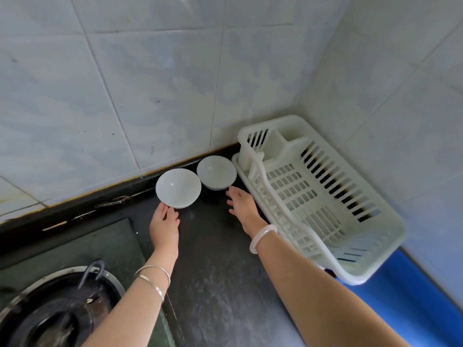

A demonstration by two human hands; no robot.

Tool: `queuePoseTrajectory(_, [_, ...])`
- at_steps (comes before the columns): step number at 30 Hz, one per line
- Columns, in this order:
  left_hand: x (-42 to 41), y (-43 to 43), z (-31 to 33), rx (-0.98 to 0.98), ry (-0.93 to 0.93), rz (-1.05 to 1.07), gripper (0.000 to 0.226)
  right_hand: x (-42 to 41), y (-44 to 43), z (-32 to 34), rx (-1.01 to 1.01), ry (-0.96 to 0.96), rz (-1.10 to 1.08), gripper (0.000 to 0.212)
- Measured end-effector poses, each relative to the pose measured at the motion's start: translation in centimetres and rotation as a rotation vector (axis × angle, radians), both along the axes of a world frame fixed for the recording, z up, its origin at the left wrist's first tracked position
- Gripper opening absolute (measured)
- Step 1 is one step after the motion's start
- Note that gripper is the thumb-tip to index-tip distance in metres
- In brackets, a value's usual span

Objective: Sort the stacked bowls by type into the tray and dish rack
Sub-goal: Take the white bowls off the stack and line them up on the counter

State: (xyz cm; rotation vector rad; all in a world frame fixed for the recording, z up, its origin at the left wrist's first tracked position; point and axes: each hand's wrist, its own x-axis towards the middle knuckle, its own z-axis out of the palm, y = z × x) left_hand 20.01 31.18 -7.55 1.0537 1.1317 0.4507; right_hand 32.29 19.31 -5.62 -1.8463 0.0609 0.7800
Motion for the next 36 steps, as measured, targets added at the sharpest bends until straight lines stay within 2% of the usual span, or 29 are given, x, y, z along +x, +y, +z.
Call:
queuePoseTrajectory(8, [-4.3, -7.5, 3.1, -0.022, 0.049, -0.425, 0.028, -6.6, -9.8, 4.5, -0.057, -0.115, 0.079, 0.025])
queuePoseTrajectory(12, [-6.6, -13.5, 4.4, -0.001, 0.064, -0.664, 0.022, -11.0, -17.3, 6.0, -0.171, -0.217, 0.084, 0.023])
queuePoseTrajectory(16, [-9.3, -20.5, 4.5, 0.103, 0.085, -0.941, 0.024, -16.0, -25.8, 6.3, -0.396, -0.335, 0.046, 0.022])
queuePoseTrajectory(19, [-12.0, -25.5, 3.8, 0.294, 0.113, -1.203, 0.025, -20.3, -31.5, 6.1, -0.599, -0.334, -0.038, 0.019])
queuePoseTrajectory(22, [-14.6, -29.5, 3.4, 0.457, 0.120, -1.372, 0.026, -24.5, -35.6, 5.6, -0.700, -0.341, -0.101, 0.017])
queuePoseTrajectory(27, [-16.8, -32.5, 3.3, 0.637, 0.099, -1.413, 0.030, -28.9, -38.7, 4.4, -0.771, -0.276, -0.184, 0.019])
queuePoseTrajectory(31, [-17.4, -32.9, 3.2, 0.710, 0.112, -1.388, 0.033, -30.3, -38.8, 4.0, -0.864, -0.261, -0.254, 0.011])
queuePoseTrajectory(36, [-17.9, -33.2, 3.0, 0.682, 0.105, -1.329, 0.031, -30.4, -38.5, 3.8, -0.957, -0.293, -0.184, 0.016])
